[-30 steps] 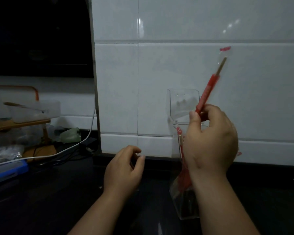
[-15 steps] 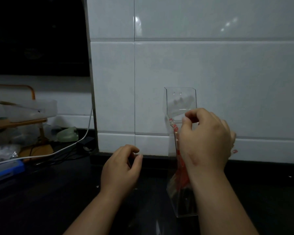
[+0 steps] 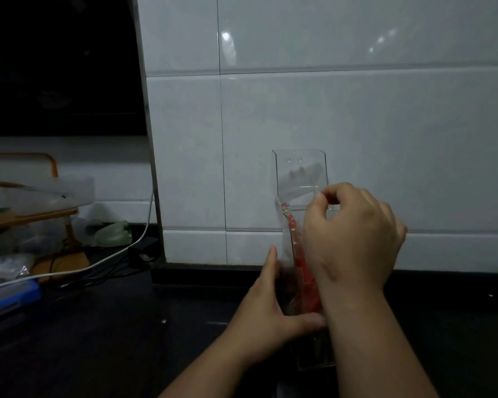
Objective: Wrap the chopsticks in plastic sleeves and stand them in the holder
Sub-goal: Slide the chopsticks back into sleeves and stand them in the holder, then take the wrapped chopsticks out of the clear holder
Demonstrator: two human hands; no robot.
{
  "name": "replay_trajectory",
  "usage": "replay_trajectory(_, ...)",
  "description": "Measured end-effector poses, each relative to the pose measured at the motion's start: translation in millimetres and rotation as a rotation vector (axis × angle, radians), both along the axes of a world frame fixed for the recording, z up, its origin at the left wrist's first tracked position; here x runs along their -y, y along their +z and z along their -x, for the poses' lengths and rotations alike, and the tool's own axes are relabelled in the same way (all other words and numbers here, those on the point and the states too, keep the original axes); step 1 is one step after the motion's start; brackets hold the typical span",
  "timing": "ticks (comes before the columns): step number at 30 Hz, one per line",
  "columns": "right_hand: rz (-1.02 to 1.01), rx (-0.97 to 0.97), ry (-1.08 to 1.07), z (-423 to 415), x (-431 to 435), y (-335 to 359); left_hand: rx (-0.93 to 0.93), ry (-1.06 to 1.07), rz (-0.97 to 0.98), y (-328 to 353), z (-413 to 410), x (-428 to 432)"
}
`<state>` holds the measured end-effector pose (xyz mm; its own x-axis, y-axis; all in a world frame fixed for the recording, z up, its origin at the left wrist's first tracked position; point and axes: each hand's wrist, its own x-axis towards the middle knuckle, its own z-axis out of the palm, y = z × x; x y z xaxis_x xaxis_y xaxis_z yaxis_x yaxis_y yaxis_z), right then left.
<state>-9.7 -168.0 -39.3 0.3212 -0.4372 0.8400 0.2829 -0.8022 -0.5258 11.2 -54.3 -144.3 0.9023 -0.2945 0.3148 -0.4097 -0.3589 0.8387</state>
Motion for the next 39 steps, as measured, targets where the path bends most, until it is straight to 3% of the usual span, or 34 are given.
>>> replay_trajectory(9, 0.078, 0.114, 0.064, -8, -13, -10, -0.049, -0.066, 0.229, 1, -10, -15)
replay_trajectory(13, -0.019, 0.143, 0.083, -12, -13, -13, -0.137, -0.088, 0.311, 5, -11, -38)
replay_trajectory(19, -0.721, -0.058, 0.520, -29, -9, -17, -0.239, -0.121, 0.331, 8, -19, -73)
replay_trajectory(24, -0.694, -0.179, 0.618, -40, -26, -34, -0.200, -0.115, 0.321, 13, -16, -77)
replay_trajectory(29, -0.645, -0.256, 0.762, -44, -33, -38, -0.151, -0.125, 0.605, 18, -15, -68)
replay_trajectory(31, -0.679, -0.311, 0.877, -46, -34, -39, -0.095, -0.091, 0.637, 20, -15, -66)
replay_trajectory(36, -0.890, -0.362, 1.251, -46, -26, -34, 0.037, 0.024, 0.516, 24, -10, -61)
replay_trajectory(39, -0.906, -0.330, 1.331, -44, -28, -32, 0.075, 0.068, 0.479, 25, -9, -58)
